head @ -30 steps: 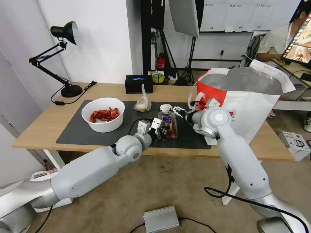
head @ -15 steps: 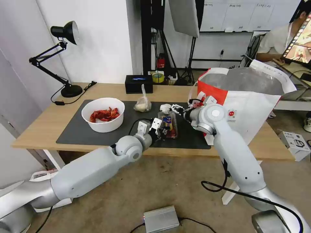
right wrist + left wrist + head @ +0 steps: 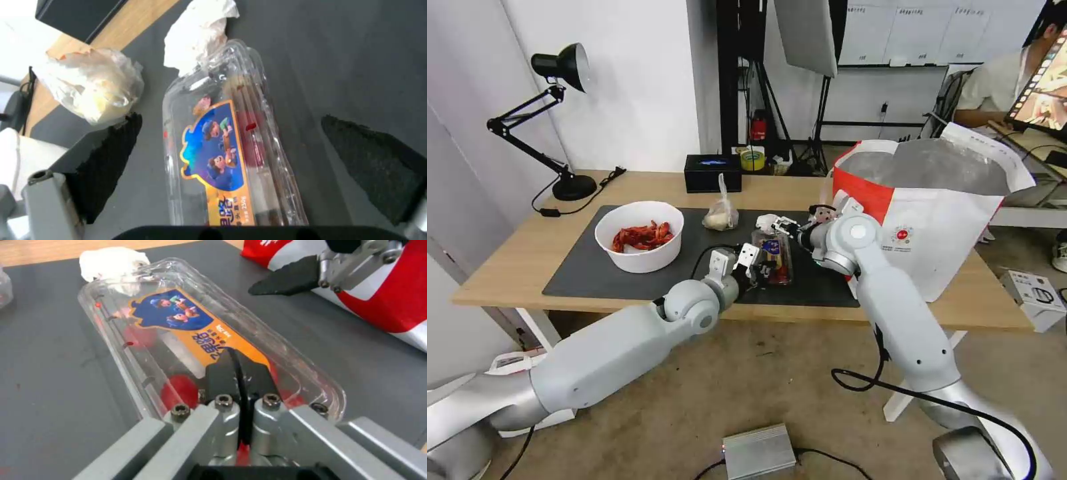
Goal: Pick up the trash from the table and place it into the takeout bag.
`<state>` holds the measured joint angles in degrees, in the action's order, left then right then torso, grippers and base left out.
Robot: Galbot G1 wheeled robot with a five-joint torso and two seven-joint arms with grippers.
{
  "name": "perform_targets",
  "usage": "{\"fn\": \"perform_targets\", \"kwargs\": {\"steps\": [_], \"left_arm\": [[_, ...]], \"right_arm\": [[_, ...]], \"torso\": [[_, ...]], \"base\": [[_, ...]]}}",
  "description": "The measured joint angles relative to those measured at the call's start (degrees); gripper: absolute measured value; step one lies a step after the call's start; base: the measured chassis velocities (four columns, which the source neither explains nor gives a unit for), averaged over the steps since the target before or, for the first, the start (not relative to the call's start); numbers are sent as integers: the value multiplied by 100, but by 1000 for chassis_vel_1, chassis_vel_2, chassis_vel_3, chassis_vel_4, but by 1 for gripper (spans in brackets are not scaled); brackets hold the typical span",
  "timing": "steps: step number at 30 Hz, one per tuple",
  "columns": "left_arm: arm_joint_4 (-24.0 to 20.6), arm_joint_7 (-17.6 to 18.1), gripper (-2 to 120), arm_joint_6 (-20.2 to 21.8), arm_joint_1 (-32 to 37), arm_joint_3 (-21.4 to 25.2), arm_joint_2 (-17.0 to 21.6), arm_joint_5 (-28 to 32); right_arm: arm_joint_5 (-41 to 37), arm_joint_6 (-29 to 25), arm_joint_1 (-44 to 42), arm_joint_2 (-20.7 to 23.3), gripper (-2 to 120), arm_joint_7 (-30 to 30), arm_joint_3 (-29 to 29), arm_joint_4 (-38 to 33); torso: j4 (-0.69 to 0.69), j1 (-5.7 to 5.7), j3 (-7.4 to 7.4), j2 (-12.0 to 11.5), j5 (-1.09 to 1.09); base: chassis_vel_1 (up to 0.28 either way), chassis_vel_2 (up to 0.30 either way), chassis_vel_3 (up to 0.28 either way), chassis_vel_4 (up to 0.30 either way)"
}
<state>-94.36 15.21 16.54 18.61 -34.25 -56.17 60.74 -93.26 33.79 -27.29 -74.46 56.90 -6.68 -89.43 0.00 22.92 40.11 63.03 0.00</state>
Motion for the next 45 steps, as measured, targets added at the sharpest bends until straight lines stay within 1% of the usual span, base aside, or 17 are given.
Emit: {"fn": "perform_targets", "kwargs": {"steps": [37,45], "left_arm": [[31,-11,0,-19,41,-16,-69,-69],[30,-12,0,-30,60,-16,-90,-83]], "right_arm": [[110,38,156,-335,100,-50,-17,557],[115,46,159,-383,100,-162,-38,673]], "torso": [[1,0,0,0,0],[0,0,0,0,0]], "base": [[0,0,0,0],[0,0,0,0]]}}
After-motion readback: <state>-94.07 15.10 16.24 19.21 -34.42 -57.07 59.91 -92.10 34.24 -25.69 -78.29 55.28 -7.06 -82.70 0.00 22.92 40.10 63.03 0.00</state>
